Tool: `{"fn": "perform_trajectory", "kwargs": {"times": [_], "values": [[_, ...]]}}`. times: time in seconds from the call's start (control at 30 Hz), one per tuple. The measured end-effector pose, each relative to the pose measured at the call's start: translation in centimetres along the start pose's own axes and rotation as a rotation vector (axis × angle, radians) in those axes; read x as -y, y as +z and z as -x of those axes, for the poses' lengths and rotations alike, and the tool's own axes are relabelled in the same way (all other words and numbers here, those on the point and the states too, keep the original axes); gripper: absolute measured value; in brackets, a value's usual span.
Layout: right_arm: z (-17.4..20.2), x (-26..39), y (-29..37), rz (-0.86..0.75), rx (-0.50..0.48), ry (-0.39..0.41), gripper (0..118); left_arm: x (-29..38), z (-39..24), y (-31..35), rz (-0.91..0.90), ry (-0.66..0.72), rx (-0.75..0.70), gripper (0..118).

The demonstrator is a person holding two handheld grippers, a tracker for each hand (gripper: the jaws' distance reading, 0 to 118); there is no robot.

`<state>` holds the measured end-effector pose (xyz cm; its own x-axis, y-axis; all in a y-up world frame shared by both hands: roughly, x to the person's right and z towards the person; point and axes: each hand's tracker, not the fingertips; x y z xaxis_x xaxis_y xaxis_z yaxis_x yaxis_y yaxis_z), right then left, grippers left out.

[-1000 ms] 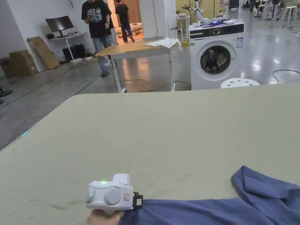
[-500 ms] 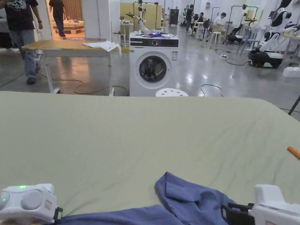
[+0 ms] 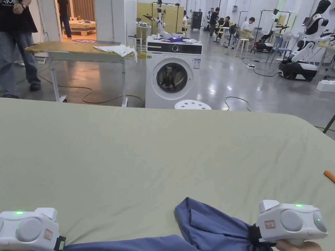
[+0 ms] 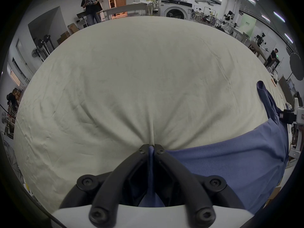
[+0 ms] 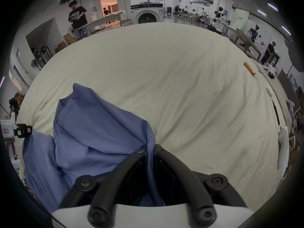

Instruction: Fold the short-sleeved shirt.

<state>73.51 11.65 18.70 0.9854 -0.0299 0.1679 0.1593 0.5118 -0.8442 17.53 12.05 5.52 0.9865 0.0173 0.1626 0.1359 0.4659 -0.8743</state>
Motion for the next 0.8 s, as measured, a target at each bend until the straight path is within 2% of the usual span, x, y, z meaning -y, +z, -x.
{"fn": "perform_trajectory", "kwargs": {"times": [0.07,0.17,0.27,0.33,0.47,0.57,0.63,0.8], "values": [[-0.5,0.1,1.2,-0.021,-0.022,-0.015,1,0.1,0.3,0.8,-0.021,0.009,0.006,0],[-0.4,0.4,7.2,-0.207,-0.059,0.006,1,0.6,2.2,5.4,-0.18,0.046,0.116,0],[-0.3,0.9,14.9,-0.385,-0.092,0.024,1,1.7,4.2,13.7,-0.379,0.056,0.267,0],[-0.5,0.9,19.9,-0.5,-0.143,-0.011,1,1.7,5.0,19.6,-0.52,0.019,0.395,0],[0.6,0.0,28.8,-0.663,-0.177,-0.021,1,1.9,5.0,31.0,-0.744,-0.028,0.358,0],[1.3,-1.8,34.4,-0.775,-0.154,-0.018,1,1.2,5.3,38.2,-0.874,-0.032,0.363,0],[1.7,-3.6,37.6,-0.863,-0.124,-0.009,1,0.5,5.5,42.6,-0.958,-0.038,0.316,0],[2.7,-8.3,43.5,-1.013,-0.077,-0.009,1,-2.9,5.4,48.7,-1.048,-0.044,0.197,0]]}}
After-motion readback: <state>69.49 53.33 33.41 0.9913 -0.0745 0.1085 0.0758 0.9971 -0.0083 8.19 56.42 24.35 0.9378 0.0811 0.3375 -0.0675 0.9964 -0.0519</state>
